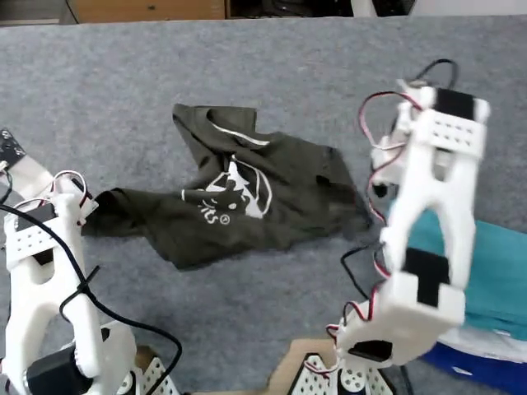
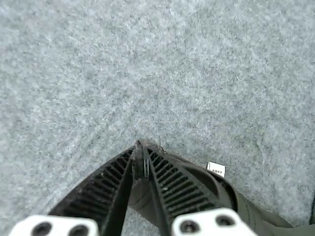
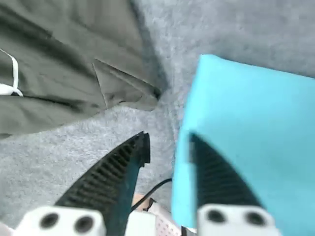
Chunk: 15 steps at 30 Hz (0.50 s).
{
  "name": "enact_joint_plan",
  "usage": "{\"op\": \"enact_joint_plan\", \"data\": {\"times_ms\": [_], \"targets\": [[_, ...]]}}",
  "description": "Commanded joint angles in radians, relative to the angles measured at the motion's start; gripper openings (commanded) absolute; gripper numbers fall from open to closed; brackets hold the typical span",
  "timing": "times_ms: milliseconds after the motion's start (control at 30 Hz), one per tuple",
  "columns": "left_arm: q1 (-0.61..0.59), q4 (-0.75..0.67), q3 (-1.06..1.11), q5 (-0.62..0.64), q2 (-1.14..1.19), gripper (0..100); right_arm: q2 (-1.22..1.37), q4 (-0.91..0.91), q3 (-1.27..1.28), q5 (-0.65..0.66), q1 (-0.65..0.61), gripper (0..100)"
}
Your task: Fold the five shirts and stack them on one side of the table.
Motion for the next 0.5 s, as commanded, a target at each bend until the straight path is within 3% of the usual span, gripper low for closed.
{"op": "enact_joint_plan", "data": {"times_ms": [0,67,200,333,467], "targets": [[-0.006,-0.020,-0.003,-0.002,-0.021,2,-0.162,0.018,-0.004,0.023,0.039,31.3],[-0.006,-0.020,-0.003,-0.002,-0.021,2,-0.216,0.017,-0.038,0.017,0.015,34.8],[-0.006,-0.020,-0.003,-0.002,-0.021,2,-0.217,0.011,-0.131,-0.063,-0.202,34.9],[-0.006,-0.020,-0.002,-0.002,-0.021,2,-0.045,-0.089,-0.211,-0.135,-0.450,35.0],[-0.006,-0.020,-0.002,-0.002,-0.021,2,0.225,-0.204,-0.372,-0.201,-0.608,35.0]]}}
